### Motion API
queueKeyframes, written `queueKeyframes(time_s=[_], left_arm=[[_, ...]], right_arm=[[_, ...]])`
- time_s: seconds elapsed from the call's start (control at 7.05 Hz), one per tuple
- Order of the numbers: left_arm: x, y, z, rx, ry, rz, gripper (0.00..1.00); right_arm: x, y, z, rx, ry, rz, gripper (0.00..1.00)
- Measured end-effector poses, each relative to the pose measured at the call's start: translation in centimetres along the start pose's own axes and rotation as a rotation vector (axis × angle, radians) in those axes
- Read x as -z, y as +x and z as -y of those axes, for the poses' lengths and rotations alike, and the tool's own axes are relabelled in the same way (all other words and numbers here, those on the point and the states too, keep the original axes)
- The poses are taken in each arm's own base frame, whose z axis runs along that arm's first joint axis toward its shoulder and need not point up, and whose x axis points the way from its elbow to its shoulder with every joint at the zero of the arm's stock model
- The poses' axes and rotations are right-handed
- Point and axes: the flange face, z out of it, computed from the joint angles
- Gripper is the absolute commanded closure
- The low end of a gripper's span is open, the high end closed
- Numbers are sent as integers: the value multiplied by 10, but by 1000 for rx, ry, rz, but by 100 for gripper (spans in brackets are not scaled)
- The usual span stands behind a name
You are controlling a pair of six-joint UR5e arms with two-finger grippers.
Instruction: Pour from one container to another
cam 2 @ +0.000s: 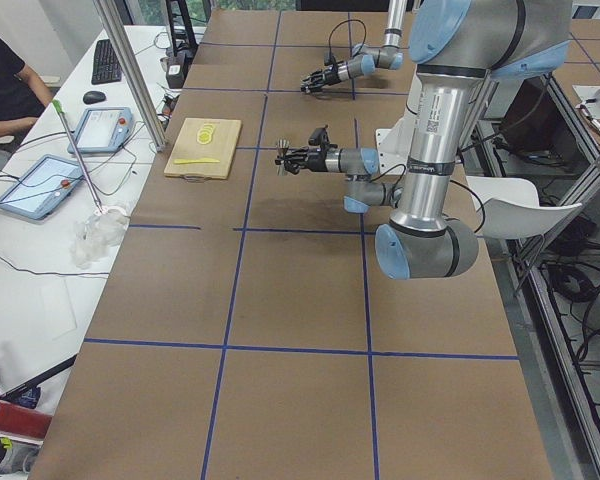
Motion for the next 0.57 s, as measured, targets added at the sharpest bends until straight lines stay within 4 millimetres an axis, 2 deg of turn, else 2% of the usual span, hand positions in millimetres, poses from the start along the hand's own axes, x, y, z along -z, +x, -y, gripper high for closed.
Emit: queueKeyframes(time_s=[0.28,0.57], left_arm=[[0,0,1,2,1,-1,100],[0,3,1,2,0,-3,100]], right_arm=[[-1,-3,8,25,7,1,96],[2,-16,34,53,24,12,100]])
